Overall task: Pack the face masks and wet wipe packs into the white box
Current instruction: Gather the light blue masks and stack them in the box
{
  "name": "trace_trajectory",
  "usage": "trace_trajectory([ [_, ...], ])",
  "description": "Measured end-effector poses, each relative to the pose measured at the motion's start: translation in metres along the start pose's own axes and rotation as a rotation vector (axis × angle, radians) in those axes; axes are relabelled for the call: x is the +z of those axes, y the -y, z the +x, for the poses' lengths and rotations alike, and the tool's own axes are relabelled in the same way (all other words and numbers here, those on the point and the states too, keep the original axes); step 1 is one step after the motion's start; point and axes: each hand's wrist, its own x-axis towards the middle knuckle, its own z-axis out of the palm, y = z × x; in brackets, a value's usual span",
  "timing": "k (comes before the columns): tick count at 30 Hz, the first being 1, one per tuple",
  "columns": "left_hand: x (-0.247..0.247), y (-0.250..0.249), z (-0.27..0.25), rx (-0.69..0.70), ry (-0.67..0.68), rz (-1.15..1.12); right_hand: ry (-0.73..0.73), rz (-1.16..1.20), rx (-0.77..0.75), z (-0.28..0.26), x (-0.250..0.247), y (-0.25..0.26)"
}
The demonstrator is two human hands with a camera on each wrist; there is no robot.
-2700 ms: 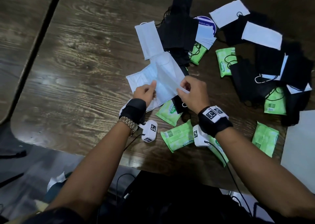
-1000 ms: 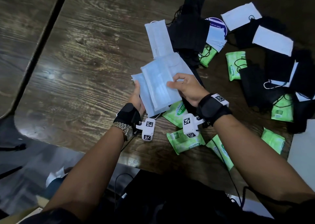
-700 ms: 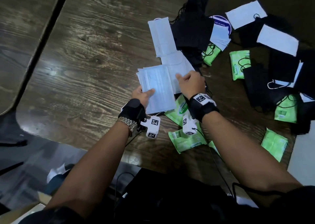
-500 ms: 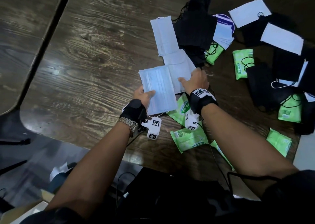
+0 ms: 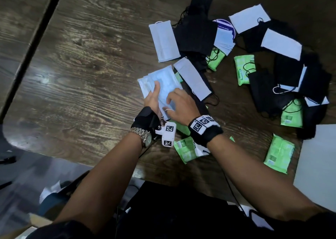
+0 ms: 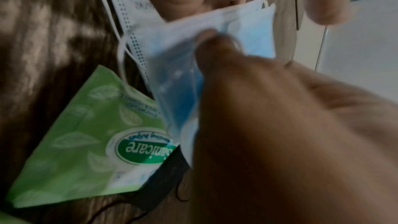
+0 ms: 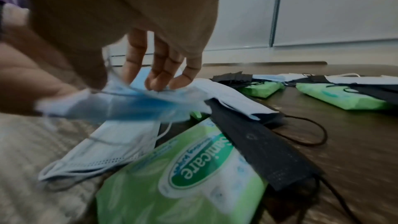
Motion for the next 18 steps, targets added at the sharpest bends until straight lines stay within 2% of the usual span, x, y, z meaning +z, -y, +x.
trace_trajectory([
  [3,0.001,0.002,-0.004,0.176,-0.047,0.121,0.070,0.125,-0.045,0.000,-0.008,-0.010],
  [6,-0.010,0.006,0.002,0.198,-0.115,0.180,-0.103,0.271,0.053,0.009,-0.022,-0.032],
  [8,-0.018,0.007,0.004,0.196,-0.143,0.191,-0.194,0.215,0.150,0.021,-0.029,-0.052],
  [11,-0.032,0.010,0.007,0.179,-0.142,0.199,-0.074,-0.061,0.254,0.037,-0.029,-0.075],
  [13,-0.039,0.012,0.010,0.179,-0.132,0.189,-0.021,-0.164,0.298,0.042,-0.024,-0.081],
  [18,-0.043,0.011,0.008,0.186,-0.139,0.178,-0.116,-0.066,0.362,0.042,-0.015,-0.085],
])
